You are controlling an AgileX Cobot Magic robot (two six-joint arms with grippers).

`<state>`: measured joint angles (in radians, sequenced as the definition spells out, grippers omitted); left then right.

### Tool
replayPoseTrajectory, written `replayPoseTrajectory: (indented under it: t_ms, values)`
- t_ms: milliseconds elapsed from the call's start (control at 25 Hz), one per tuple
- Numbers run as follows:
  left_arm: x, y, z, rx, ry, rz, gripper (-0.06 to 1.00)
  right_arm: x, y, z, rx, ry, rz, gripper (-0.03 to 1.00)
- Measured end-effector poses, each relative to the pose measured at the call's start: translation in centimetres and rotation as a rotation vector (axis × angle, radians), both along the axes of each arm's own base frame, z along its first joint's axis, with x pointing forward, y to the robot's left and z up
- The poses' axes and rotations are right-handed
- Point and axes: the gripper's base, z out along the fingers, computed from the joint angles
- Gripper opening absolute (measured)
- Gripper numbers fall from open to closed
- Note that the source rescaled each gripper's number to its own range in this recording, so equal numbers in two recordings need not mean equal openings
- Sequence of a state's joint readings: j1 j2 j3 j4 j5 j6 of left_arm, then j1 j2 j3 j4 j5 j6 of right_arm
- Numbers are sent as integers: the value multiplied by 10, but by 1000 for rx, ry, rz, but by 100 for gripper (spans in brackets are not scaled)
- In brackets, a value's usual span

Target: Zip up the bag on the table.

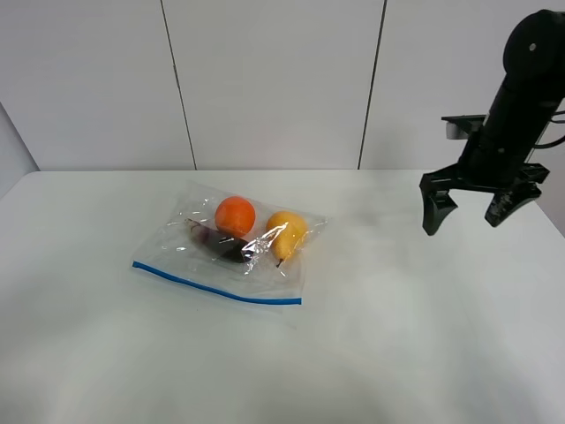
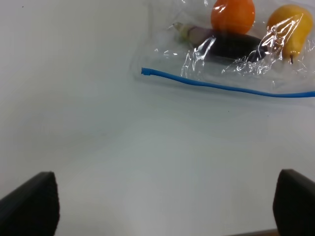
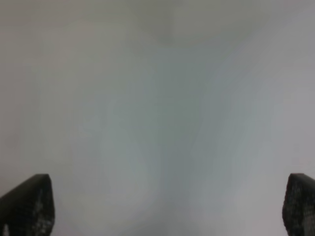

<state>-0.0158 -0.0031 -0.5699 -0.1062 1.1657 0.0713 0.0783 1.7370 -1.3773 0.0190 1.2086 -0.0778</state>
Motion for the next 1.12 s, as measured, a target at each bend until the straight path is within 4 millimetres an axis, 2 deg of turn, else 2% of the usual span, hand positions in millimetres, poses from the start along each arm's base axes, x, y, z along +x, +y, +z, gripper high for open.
replayPoseTrajectory:
  t_ms: [240,440,520,880,960,1120]
  values:
    - [0,0,0,0,0,0,100,-70,-6,11,-7,7,2,100]
    - [0,0,0,0,0,0,100,-134,-9,24,21,-62,-4,100]
    - [0,0,0,0,0,0,100,-159,-11,22,28,-87,-5,100]
    - [0,0,0,0,0,0,100,-258,-17,10,71,-454,-6,100]
    - [0,0,0,0,0,0,100,-273,-19,9,80,-555,-5,100]
    - [0,0,0,0,0,0,100,-296,-20,21,103,-776,-5,100]
